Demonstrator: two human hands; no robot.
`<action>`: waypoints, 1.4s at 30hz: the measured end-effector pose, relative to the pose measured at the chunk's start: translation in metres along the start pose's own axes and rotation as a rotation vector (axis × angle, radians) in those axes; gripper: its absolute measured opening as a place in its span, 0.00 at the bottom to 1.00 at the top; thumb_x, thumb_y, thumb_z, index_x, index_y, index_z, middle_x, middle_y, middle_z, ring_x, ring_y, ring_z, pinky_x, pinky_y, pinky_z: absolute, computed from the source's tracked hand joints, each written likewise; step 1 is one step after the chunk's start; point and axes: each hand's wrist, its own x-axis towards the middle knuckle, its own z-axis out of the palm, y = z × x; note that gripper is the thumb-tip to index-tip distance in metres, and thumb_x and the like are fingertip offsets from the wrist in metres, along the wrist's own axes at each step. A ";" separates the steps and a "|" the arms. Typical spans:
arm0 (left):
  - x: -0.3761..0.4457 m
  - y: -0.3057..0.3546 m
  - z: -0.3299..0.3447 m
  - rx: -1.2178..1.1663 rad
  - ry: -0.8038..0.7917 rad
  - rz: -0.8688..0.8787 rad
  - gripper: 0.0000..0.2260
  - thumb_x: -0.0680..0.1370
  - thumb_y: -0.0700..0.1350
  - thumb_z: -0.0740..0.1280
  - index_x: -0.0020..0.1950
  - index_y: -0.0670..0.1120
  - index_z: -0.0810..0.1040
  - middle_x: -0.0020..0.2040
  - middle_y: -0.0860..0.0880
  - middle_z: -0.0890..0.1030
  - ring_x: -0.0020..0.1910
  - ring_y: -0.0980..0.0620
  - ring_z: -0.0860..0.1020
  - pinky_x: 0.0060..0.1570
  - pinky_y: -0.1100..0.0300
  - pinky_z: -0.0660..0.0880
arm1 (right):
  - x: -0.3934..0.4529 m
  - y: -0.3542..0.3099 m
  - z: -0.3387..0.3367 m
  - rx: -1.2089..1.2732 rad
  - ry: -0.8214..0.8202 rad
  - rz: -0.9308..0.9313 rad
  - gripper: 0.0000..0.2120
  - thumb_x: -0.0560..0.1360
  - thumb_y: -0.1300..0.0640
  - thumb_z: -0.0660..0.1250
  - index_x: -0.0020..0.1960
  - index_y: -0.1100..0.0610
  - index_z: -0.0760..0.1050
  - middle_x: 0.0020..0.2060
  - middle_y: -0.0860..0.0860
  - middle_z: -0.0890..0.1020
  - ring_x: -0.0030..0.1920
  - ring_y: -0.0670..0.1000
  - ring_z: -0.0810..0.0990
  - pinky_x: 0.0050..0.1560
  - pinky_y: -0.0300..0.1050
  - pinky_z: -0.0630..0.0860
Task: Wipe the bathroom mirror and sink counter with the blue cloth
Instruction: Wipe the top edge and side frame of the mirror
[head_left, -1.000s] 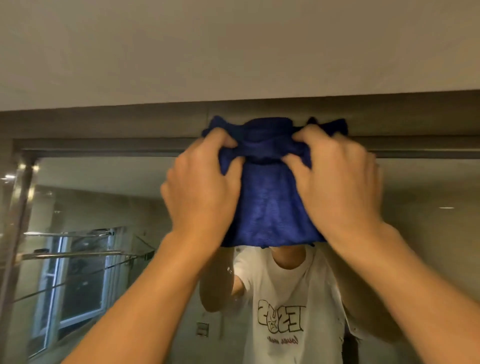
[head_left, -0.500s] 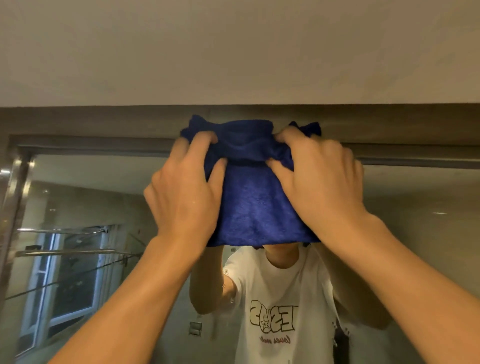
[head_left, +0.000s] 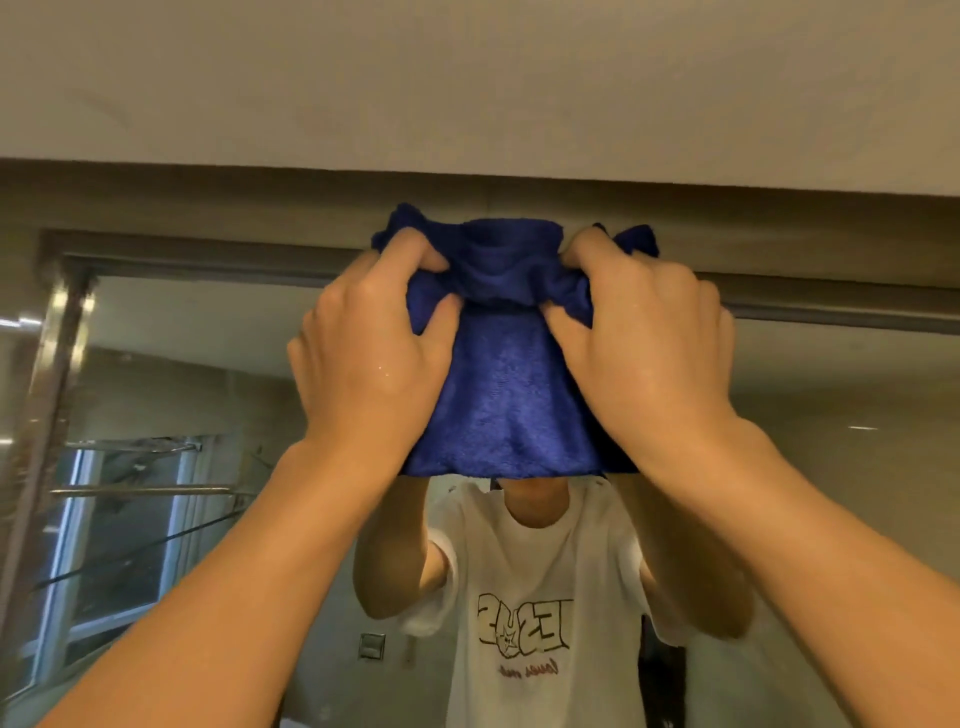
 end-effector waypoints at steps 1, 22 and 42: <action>0.002 -0.006 -0.004 -0.005 0.001 -0.012 0.08 0.76 0.50 0.69 0.55 0.54 0.77 0.50 0.54 0.81 0.51 0.47 0.77 0.39 0.56 0.62 | 0.001 -0.007 0.002 -0.005 -0.008 -0.008 0.15 0.81 0.50 0.62 0.66 0.50 0.70 0.48 0.53 0.80 0.47 0.61 0.78 0.37 0.45 0.61; -0.012 0.107 0.051 -0.039 -0.209 0.281 0.12 0.80 0.44 0.63 0.61 0.55 0.70 0.44 0.51 0.69 0.48 0.42 0.77 0.37 0.53 0.60 | -0.030 0.121 -0.048 -0.043 0.071 0.173 0.14 0.75 0.50 0.68 0.59 0.51 0.75 0.50 0.55 0.83 0.52 0.62 0.80 0.42 0.53 0.75; -0.056 0.206 0.116 -0.004 -0.177 0.246 0.12 0.74 0.50 0.72 0.55 0.52 0.77 0.44 0.43 0.82 0.45 0.34 0.79 0.38 0.49 0.70 | -0.043 0.234 -0.099 -0.083 -0.027 0.165 0.16 0.78 0.46 0.65 0.64 0.47 0.72 0.52 0.53 0.81 0.51 0.61 0.80 0.40 0.49 0.73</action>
